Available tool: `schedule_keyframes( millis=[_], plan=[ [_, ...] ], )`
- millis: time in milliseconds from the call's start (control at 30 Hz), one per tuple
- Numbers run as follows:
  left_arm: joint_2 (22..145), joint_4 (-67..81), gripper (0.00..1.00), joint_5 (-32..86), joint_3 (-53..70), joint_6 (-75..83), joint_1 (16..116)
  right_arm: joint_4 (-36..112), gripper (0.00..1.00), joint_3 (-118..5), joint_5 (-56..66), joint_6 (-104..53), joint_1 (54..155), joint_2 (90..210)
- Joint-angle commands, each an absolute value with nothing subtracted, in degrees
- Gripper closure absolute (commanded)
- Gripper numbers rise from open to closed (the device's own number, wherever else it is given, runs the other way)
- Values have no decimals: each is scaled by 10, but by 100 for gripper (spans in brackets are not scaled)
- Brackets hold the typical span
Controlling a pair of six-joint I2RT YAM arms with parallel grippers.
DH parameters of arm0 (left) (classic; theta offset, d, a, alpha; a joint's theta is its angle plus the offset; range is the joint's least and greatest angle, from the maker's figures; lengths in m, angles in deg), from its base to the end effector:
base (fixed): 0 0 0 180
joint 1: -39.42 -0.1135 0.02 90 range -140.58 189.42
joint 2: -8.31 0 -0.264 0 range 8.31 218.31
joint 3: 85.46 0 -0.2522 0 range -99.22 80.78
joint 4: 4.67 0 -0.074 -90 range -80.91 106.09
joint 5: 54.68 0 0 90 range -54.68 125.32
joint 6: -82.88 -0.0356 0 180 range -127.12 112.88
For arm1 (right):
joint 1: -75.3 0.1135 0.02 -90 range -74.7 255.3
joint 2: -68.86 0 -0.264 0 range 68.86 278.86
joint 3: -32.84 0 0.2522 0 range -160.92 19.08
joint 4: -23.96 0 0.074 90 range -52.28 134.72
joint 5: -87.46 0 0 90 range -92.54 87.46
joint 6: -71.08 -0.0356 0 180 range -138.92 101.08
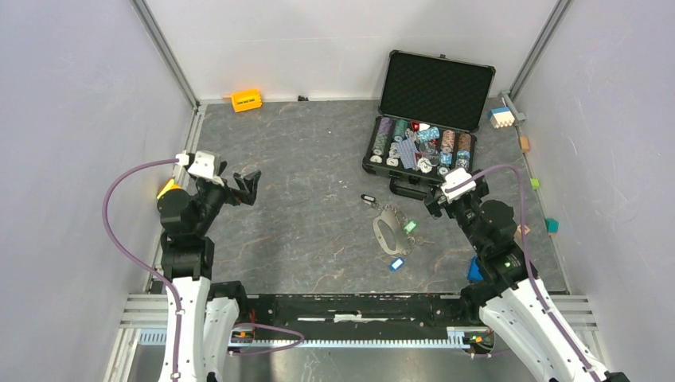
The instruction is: Put the keys on the keyring
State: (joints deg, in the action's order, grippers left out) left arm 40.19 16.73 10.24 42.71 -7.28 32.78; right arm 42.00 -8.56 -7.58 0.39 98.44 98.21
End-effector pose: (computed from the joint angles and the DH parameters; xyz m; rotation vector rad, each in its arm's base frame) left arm 0.1399 0.0011 0.3363 0.2501 1.5799 -0.2567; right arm 0.1349 0.0543 0.2841 -0.5441 1.5842 -0.0233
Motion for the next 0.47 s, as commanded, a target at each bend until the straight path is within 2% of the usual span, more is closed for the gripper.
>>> schedule_keyframes(
  millis=[0,433],
  plan=[
    [399,168,0,116,429,-76,326,396,2,-83,-64,-6,985,962],
    [403,175,0,97,438,-83,326,388,2,-65,-92,-4,984,956]
  ],
)
